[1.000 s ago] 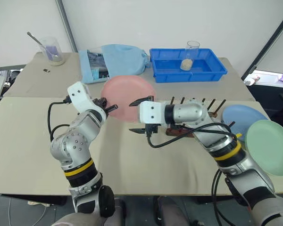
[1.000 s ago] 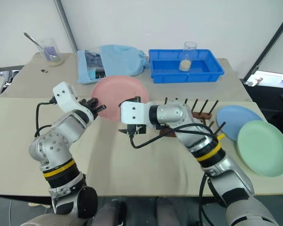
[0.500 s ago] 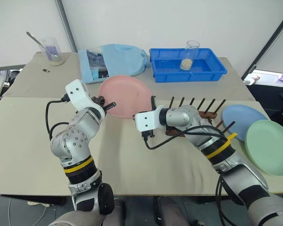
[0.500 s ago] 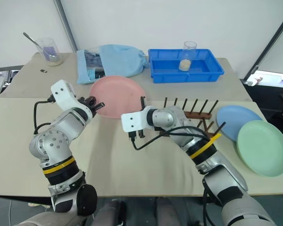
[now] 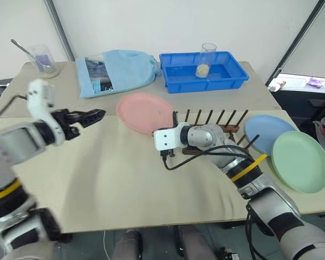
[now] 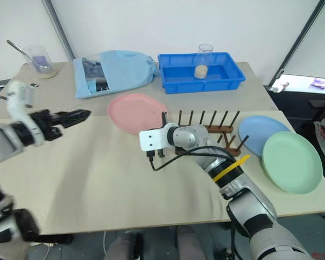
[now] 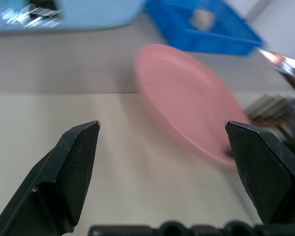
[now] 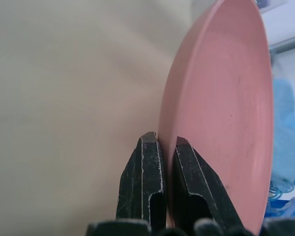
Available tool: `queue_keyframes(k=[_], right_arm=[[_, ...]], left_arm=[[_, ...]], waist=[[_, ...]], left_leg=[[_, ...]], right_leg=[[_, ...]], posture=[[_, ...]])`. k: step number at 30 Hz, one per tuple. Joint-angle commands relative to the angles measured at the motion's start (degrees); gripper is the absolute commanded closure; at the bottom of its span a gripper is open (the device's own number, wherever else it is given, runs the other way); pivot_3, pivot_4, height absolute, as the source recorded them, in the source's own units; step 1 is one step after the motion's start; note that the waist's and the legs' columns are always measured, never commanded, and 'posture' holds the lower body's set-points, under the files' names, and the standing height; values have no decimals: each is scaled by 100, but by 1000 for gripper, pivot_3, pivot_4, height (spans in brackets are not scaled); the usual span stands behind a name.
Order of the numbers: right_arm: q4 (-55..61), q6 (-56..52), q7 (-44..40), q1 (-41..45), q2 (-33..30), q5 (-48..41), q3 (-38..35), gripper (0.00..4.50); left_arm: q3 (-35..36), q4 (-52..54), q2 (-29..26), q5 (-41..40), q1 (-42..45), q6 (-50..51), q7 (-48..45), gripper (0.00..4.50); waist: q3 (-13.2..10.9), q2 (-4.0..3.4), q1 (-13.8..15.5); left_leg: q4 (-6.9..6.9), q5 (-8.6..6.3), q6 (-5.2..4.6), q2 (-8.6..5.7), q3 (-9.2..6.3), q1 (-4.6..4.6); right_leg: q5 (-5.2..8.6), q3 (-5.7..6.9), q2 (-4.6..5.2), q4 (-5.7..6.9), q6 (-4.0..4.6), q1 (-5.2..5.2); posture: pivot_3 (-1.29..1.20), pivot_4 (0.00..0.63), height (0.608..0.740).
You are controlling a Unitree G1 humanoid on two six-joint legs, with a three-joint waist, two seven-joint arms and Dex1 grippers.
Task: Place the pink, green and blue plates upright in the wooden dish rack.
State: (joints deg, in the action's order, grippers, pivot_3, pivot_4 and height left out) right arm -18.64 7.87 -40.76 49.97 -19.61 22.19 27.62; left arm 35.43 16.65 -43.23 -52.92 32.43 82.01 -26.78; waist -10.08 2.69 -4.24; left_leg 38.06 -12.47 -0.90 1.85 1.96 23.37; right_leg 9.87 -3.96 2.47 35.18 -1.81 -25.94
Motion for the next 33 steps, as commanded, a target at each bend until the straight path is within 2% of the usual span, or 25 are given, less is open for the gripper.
queue_keyframes(k=[1,4,7,10,12,17,20,25,28,33], right_arm=[[425,-268,104,191,263,-683,-690,4500],[1139,-1251,68,117,558,-1683,-1506,4500],[1894,-2213,-18,21,580,-2536,-2143,4500],[2840,-3472,-187,-115,173,-3431,-2814,4500],[3320,-4172,-215,-192,-127,-3942,-3169,4500],[4273,-6175,-133,-587,-1288,-5641,-4872,4500],[4440,-6899,88,-820,-1735,-6292,-5548,4500],[4477,-7811,587,-1241,-2088,-7240,-6610,4500],[4468,-8300,972,-1435,-2163,-7811,-7203,4500],[4371,-8650,1512,-1778,-2348,-8449,-7729,4500]], left_arm=[[-172,-171,-424,-80,-351,-848,-1145,31],[-596,-214,-664,383,-820,-1900,-1882,31],[-1220,-194,-739,867,-844,-2850,-2323,31],[-2265,60,-741,1741,-768,-4187,-2835,31],[-2661,136,-573,1958,-577,-4608,-2912,31],[-3651,411,251,2057,21,-5140,-3156,31],[-4011,425,387,2148,89,-5298,-3449,31],[-4272,231,540,2311,239,-5657,-3742,31],[-4301,217,658,2174,361,-5583,-3875,31],[-4337,205,763,2133,465,-5586,-4011,31]], waist=[[0,0,35],[0,-1,69],[0,0,156],[0,-1,258],[0,-1,332],[0,-1,415],[0,-1,369],[0,-4,249],[0,-4,244],[0,-5,233]], left_leg=[[-10,1,1,2,1,1],[-18,4,7,8,-3,13],[-19,4,7,8,-5,27],[-19,4,7,8,-4,38],[-19,4,8,7,1,43],[-18,4,4,-1,15,54],[-18,1,-3,1,16,53],[-18,5,-18,10,14,39],[-18,24,-49,5,14,39],[-3,32,-62,2,14,38]], right_leg=[[3,1,-1,0,6,-5],[7,8,-2,5,15,-20],[7,13,2,2,15,-25],[7,16,13,-9,15,-28],[7,18,20,-16,15,-29],[6,17,15,-23,9,-30],[8,13,5,-23,7,-29],[14,-1,-17,-9,11,-27],[21,-3,-16,-9,-34,-24],[7,-9,-13,-11,-42,-15]], posture=[[0,150,740],[0,150,740],[0,150,740],[0,150,740],[0,150,740],[0,150,740],[0,150,740],[0,150,740],[0,150,740],[0,150,740]])
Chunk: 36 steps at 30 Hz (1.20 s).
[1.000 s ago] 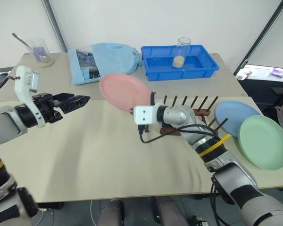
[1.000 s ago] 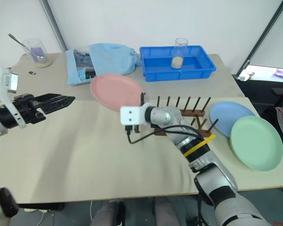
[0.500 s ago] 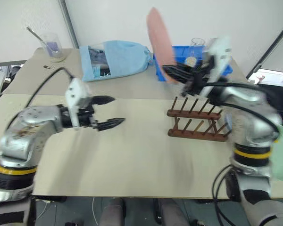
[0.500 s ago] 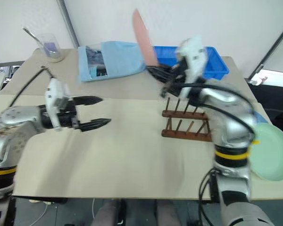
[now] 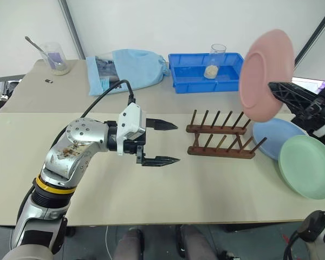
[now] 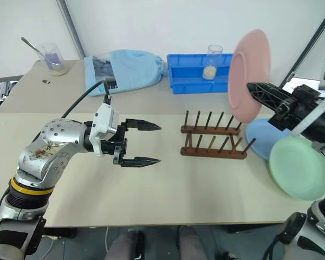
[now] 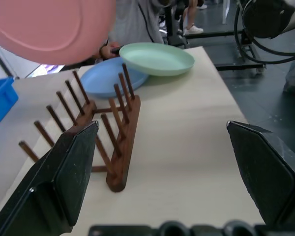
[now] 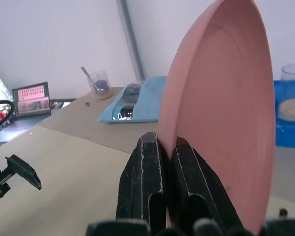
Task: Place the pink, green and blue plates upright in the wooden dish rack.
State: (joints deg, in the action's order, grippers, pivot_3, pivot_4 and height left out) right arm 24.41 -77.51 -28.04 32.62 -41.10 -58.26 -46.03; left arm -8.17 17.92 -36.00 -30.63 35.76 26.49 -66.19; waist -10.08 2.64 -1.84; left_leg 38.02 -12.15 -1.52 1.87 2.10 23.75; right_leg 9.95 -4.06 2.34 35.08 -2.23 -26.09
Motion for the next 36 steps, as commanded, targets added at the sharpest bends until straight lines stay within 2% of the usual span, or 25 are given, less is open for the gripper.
queue_keyframes(k=[1,12,20,27,36], right_arm=[[-13,-161,286,-112,-262,-529,-437,4500],[-964,-157,463,-709,-817,-1472,-604,4500],[-972,251,196,-1329,-957,-1387,-358,4500],[-1292,543,166,-1210,-1062,-1247,91,4500],[-2124,549,165,-566,-1259,-994,820,4500]], left_arm=[[26,78,56,-111,143,-16,-81,31],[68,39,217,-144,173,35,-22,31],[94,39,252,-176,179,82,54,31],[103,28,264,-154,199,70,77,31],[114,60,289,-178,184,83,106,31]], waist=[[0,0,-13],[1,-2,-40],[2,-4,-52],[4,-7,-58],[4,-8,-56]], left_leg=[[3,1,-2,-1,1,0],[6,3,-5,-1,0,2],[8,3,-5,-2,0,2],[23,3,-5,-2,1,2],[33,3,-5,-3,2,3]], right_leg=[[-3,-3,0,0,-2,0],[-5,-4,0,0,-4,2],[-8,-7,0,-1,-10,3],[-11,-7,-1,3,-13,5],[-13,-10,-1,0,-14,10]], posture=[[0,150,740],[0,150,740],[0,150,740],[0,150,740],[0,150,740]])
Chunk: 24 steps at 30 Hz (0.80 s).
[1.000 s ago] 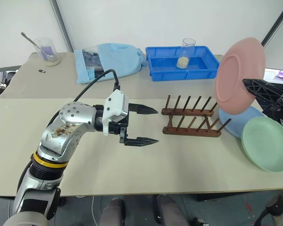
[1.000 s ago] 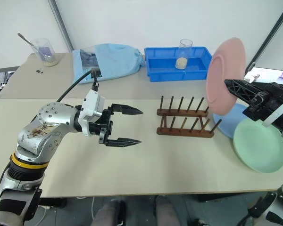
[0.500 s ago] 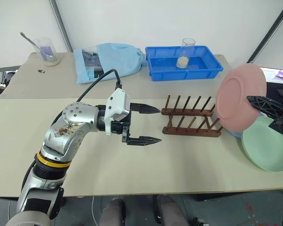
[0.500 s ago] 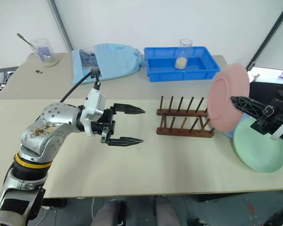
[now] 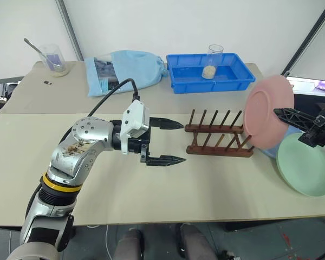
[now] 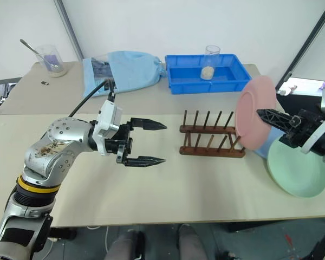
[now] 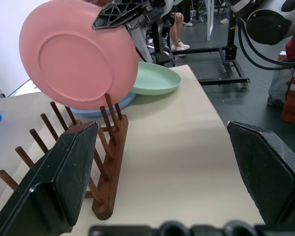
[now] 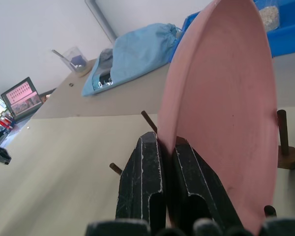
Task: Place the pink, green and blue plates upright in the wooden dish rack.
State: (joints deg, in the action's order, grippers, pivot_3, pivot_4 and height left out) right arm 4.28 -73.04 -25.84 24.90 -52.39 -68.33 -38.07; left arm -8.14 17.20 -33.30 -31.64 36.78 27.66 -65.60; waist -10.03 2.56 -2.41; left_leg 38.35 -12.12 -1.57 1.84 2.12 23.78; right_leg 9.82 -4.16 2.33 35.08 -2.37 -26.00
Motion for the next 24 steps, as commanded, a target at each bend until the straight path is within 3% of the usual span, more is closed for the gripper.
queue_keyframes(k=[1,12,16,20,24], right_arm=[[-149,110,-75,237,-146,43,61,3691],[-444,472,548,1121,-148,215,-191,38],[24,621,213,884,-616,436,-272,38],[1164,606,-747,-660,-1183,767,-893,38],[1836,476,-1188,-1841,-1092,842,-1842,38]], left_arm=[[109,144,22,-78,76,-31,51,0],[72,153,75,-95,26,26,153,0],[22,79,88,-52,43,6,101,0],[-72,53,-8,99,13,-81,16,0],[-99,229,-22,48,-36,3,54,0]], waist=[[0,-1,-1],[0,-1,8],[1,-7,41],[3,-9,141],[5,-13,165]], left_leg=[[0,0,0,0,0,0],[2,0,0,-1,-1,3],[1,0,0,-1,-1,6],[-2,-2,-2,1,-2,9],[6,-3,-3,-3,2,10]], right_leg=[[0,0,0,0,0,0],[-4,0,0,-2,-6,0],[-3,1,0,-4,-6,-1],[3,4,0,-7,-7,-1],[2,-1,6,-5,-14,-2]], posture=[[0,150,740],[0,150,740],[0,150,740],[0,150,740],[0,150,740]])
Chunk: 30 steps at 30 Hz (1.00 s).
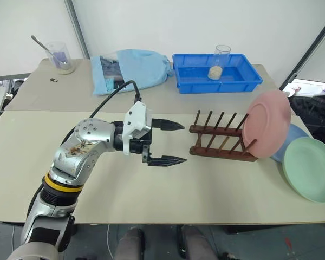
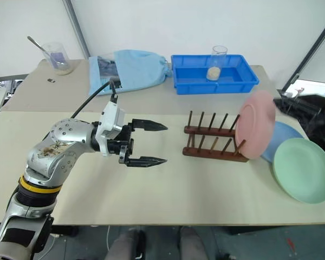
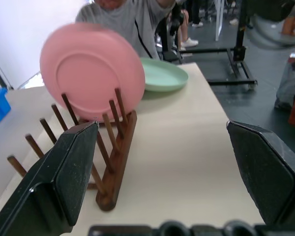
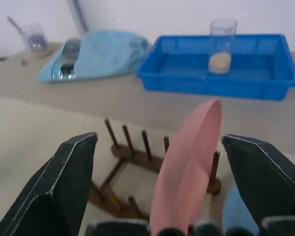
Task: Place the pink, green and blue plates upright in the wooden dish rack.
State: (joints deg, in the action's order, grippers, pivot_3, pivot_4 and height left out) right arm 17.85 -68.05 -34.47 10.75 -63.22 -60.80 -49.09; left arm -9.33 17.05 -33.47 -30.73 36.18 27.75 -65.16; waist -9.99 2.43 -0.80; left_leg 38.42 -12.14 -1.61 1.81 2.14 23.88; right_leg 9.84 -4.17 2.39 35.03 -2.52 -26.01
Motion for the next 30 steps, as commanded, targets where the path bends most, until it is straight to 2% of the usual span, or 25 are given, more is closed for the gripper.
queue_keyframes(k=[1,5,10,11,16,20,27,30], right_arm=[[704,73,-485,-860,49,280,-855,38],[1430,764,-735,-2320,346,1330,-731,38],[1665,1900,-255,-3063,754,2797,471,38],[1661,1987,-156,-3103,844,2952,710,38],[1357,2180,374,-2890,1256,3553,1508,38],[922,2202,750,-2545,1522,3908,1819,38],[235,2706,909,-2145,1665,4475,2306,38],[-96,2859,1018,-1940,1708,4698,2494,828]], left_arm=[[7,251,-10,-11,10,-60,-6,0],[-134,234,-33,187,-61,-267,-90,0],[-237,292,104,215,-82,-295,-26,0],[-252,290,126,220,-73,-296,-15,0],[-275,214,202,303,-23,-356,9,0],[-295,193,263,359,-19,-384,38,0],[-319,146,325,452,-26,-450,82,0],[-324,152,339,475,-38,-470,112,0]], waist=[[0,0,5],[1,-2,0],[2,-3,-45],[2,-3,-47],[3,-8,-64],[4,-11,-57],[6,-14,-33],[6,-14,-26]], left_leg=[[5,0,0,0,0,-1],[36,-1,1,5,-5,-11],[50,-3,5,4,2,-54],[50,-25,43,6,0,-63],[48,-27,47,5,1,-61],[48,-21,37,4,1,-62],[29,-4,0,1,-2,-53],[26,-8,-6,-1,-3,-51]], right_leg=[[-1,1,0,1,-2,3],[17,7,-3,3,30,29],[18,2,10,-13,31,77],[19,4,10,-22,32,84],[19,3,13,-29,32,82],[19,3,10,-23,32,83],[27,4,5,-11,39,73],[33,4,4,-11,38,74]], posture=[[0,150,740],[0,150,740],[0,150,740],[0,150,740],[0,150,740],[0,150,740],[0,150,740],[0,150,740]])
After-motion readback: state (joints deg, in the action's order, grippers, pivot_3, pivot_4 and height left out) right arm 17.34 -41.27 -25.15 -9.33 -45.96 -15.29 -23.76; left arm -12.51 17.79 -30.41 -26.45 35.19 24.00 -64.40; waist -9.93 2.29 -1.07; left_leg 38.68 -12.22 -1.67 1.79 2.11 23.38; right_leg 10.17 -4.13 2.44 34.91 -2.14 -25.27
